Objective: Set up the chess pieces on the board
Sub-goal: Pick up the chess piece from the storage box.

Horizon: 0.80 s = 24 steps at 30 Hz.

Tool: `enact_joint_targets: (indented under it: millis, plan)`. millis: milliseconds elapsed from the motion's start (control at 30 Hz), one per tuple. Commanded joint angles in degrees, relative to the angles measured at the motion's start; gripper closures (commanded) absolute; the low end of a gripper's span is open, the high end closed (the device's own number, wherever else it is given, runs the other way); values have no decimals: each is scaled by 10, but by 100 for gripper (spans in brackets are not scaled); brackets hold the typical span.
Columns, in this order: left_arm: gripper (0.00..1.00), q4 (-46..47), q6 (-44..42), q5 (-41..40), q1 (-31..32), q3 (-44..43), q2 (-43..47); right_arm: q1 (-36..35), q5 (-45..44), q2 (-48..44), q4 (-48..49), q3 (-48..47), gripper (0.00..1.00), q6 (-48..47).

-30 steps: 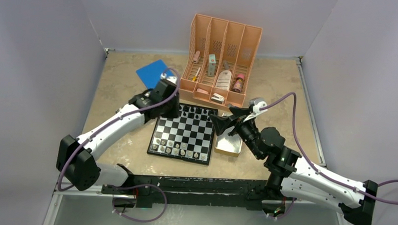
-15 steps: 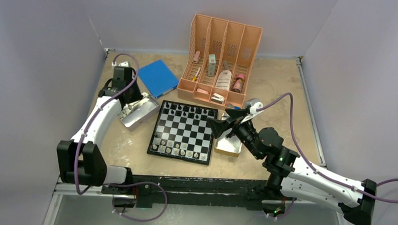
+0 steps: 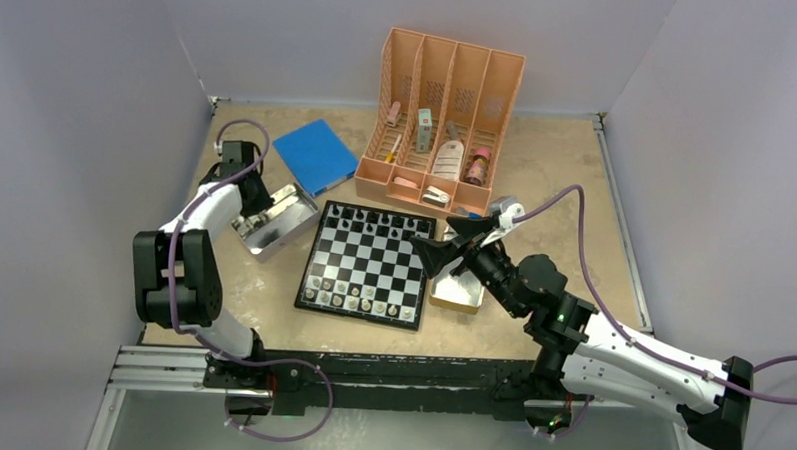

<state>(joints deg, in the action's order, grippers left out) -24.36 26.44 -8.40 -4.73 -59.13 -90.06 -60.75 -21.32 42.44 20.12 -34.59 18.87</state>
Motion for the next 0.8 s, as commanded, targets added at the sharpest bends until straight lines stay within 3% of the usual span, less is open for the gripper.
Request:
enact_joint_targets:
  millis: [0, 600, 767]
  plan:
    - [74, 53, 14, -14, -7, -1, -22, -1, 8, -1, 40, -5, 1, 3]
    - [75, 74, 31, -32, -11, 2, -101, -1, -3, -23, 32, 2, 1, 2]
    - [80, 77, 33, -28, -11, 2, -109, -1, -6, -28, 31, 7, 1, 3]
